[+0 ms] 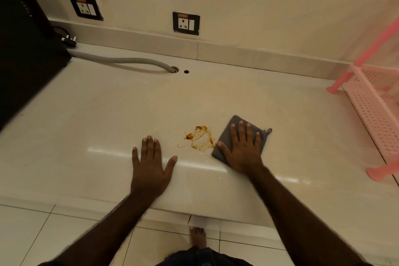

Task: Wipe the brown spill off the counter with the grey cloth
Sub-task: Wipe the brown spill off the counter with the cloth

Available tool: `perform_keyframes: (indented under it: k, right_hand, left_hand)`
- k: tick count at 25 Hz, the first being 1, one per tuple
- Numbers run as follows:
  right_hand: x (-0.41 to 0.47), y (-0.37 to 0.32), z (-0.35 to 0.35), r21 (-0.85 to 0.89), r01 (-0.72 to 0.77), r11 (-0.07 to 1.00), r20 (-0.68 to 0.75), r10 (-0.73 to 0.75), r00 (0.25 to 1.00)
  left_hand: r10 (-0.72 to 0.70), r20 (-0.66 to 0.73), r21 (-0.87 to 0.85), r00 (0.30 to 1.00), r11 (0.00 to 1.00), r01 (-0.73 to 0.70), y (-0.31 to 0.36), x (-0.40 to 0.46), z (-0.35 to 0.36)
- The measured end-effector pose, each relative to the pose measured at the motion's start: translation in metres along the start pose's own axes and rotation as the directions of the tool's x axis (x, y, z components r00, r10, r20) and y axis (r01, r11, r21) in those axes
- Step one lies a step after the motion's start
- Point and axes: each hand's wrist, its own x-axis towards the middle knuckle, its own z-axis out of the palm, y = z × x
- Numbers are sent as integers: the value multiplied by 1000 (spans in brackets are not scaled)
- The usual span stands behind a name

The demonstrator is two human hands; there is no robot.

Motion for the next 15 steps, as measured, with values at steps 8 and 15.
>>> perform_keyframes:
  k: [8,15]
  right_hand:
    - [-94,36,17,30,-218,976,-81,219,972]
    - [-74,-29,23,55,-50,997,-55,53,997]
  left_hand:
    - [4,-21,-7,1000,1000,-4,-1,-1,2]
    - [8,-28,-33,1000,999,-9,1,-2,-1]
